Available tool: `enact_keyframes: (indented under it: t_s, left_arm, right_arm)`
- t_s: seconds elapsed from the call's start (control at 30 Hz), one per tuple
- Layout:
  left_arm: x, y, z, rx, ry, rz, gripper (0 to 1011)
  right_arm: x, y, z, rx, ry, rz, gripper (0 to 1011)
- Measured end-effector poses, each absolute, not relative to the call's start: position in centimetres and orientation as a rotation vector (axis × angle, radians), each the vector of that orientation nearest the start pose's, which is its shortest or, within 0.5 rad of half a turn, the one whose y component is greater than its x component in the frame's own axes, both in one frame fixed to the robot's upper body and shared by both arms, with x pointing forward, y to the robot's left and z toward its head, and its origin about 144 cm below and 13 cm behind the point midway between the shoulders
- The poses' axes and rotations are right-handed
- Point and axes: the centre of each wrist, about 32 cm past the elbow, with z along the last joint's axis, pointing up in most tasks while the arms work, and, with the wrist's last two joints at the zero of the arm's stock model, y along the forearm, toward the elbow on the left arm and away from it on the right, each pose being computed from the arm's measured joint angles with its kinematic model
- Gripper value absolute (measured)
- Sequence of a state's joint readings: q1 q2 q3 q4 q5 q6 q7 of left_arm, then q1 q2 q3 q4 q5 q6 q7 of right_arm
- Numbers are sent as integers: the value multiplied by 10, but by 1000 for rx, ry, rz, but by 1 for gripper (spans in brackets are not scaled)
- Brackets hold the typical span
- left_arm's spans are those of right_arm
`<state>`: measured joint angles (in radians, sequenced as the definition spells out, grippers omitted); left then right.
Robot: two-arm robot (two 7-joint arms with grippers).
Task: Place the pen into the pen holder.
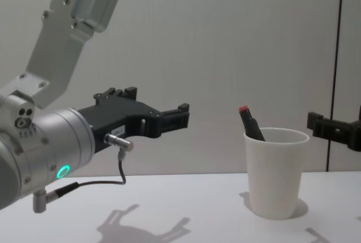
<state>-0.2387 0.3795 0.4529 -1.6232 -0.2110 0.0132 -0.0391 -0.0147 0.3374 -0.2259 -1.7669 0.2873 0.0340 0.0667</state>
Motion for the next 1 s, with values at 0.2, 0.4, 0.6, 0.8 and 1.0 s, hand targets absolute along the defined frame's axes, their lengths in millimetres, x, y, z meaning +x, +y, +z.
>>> enact_keyframes:
  t_s: [0.2, 0.4, 0.6, 0.8, 1.0]
  left_arm:
    - [492, 198, 1204, 62, -267, 1120, 1001]
    - [492, 198, 1204, 62, -268, 1123, 1001]
    - [492, 198, 1204, 62, -268, 1123, 1001]
    - [492, 198, 1205, 61, -268, 1123, 1001]
    - [492, 198, 1205, 61, -268, 1124, 1001]
  right_arm:
    - [443, -237, 1189, 26, -75, -1229, 1001]
    - [443, -237, 1189, 26, -75, -1229, 1001]
    - [443, -237, 1189, 26, -75, -1229, 1001]
    - [443, -237, 1189, 26, -75, -1229, 1002]
    - [443, -237, 1189, 26, -75, -1229, 1001]
